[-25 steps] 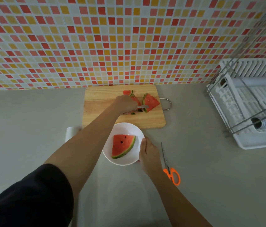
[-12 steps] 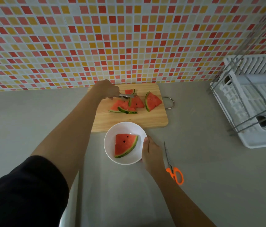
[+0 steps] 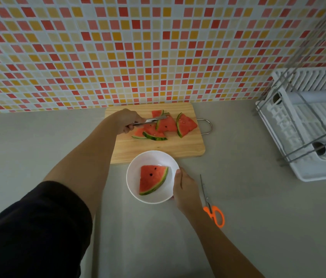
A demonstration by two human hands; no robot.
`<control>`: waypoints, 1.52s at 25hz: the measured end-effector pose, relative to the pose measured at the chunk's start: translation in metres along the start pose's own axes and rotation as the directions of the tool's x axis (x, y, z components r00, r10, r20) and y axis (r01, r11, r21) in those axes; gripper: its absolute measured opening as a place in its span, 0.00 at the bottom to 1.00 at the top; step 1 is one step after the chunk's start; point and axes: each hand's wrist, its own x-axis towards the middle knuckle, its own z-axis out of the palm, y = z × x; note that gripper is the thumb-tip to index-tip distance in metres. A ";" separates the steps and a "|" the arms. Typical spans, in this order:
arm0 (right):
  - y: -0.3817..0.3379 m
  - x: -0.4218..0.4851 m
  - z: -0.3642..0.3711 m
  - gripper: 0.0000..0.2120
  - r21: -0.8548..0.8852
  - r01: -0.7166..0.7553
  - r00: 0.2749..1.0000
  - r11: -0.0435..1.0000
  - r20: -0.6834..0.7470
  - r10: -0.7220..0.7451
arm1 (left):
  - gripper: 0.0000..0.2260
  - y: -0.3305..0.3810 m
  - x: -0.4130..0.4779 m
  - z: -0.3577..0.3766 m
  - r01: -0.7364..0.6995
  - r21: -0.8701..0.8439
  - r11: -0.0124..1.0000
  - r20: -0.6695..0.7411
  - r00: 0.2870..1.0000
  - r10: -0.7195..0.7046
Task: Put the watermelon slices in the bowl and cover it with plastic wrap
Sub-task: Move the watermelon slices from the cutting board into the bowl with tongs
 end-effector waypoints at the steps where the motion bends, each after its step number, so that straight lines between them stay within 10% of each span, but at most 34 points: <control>1: 0.001 0.000 0.000 0.13 -0.002 0.002 1.000 1.000 -0.004 -0.002 | 0.06 -0.002 -0.004 -0.004 -0.010 -0.046 0.999 0.009 1.000 0.011; 11: 0.003 0.002 -0.002 0.16 -0.019 -0.007 1.000 1.000 0.003 0.007 | 0.09 -0.072 -0.116 -0.005 -0.170 0.290 0.942 0.123 0.983 0.139; 18: 0.001 0.000 -0.002 0.16 -0.037 0.009 1.000 0.999 -0.018 -0.009 | 0.16 -0.047 -0.137 -0.024 -0.192 0.795 0.575 0.025 0.958 0.286; 21: 0.003 0.002 -0.001 0.16 -0.025 -0.005 1.000 1.000 -0.016 0.005 | 0.11 -0.038 -0.123 -0.023 -0.177 0.654 0.735 -0.114 0.938 0.328; 25: 0.003 0.002 0.000 0.16 -0.017 -0.006 1.000 1.000 -0.013 0.005 | 0.11 -0.052 -0.081 0.006 -0.001 0.196 0.981 -0.092 0.996 0.019; 38: 0.004 0.004 0.001 0.15 -0.023 -0.006 1.000 1.000 -0.013 0.006 | 0.10 -0.061 -0.047 0.025 0.107 -0.329 0.938 -0.087 0.986 -0.143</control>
